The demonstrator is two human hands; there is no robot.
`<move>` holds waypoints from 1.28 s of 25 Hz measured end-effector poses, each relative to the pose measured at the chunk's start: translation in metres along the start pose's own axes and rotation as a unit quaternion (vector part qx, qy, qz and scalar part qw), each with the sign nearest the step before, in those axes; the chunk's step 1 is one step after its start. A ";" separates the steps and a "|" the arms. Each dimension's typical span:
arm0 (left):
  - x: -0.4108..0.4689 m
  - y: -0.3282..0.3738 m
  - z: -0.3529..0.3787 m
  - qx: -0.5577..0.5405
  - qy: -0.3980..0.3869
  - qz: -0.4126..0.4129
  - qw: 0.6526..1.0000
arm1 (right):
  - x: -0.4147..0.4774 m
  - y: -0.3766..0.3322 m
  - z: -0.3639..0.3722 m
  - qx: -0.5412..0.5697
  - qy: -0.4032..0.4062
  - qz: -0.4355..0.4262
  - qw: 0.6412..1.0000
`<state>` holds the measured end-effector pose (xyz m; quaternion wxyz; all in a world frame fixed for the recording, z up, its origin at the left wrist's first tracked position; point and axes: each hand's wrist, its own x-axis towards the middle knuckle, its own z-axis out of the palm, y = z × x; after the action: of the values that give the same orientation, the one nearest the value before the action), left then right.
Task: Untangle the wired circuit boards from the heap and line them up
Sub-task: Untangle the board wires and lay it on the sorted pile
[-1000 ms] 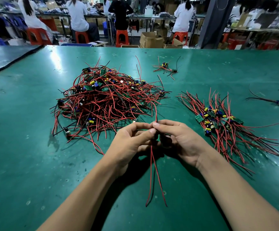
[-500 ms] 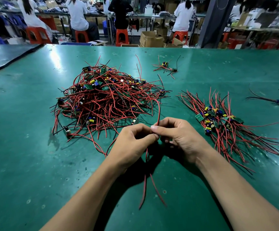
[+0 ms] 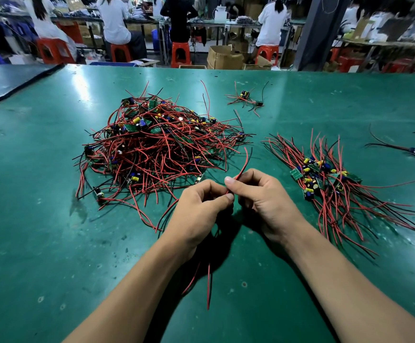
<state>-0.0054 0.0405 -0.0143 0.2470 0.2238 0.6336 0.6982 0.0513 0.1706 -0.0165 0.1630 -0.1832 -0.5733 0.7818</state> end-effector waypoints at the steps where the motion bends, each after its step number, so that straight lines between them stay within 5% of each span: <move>1: 0.000 0.001 0.001 0.003 0.003 -0.005 1.000 | 0.000 0.001 0.001 0.009 0.013 -0.005 1.000; 12: -0.003 -0.005 0.015 0.009 0.014 0.003 1.000 | 0.018 -0.008 -0.014 0.098 0.188 -0.111 0.971; 19: 0.001 -0.001 0.007 -0.044 0.032 -0.024 0.998 | 0.016 -0.003 -0.016 0.033 0.181 -0.113 0.976; 25: 0.003 0.001 -0.005 -0.055 0.018 -0.046 0.997 | 0.008 -0.011 -0.017 0.089 0.044 0.004 0.995; 32: -0.003 0.005 -0.004 -0.053 -0.028 -0.056 0.997 | 0.000 -0.007 -0.016 0.023 -0.186 0.071 0.980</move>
<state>-0.0063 0.0349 -0.0095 0.3145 0.1939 0.6000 0.7096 0.0595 0.1860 -0.0146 0.0017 -0.0714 -0.5609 0.8248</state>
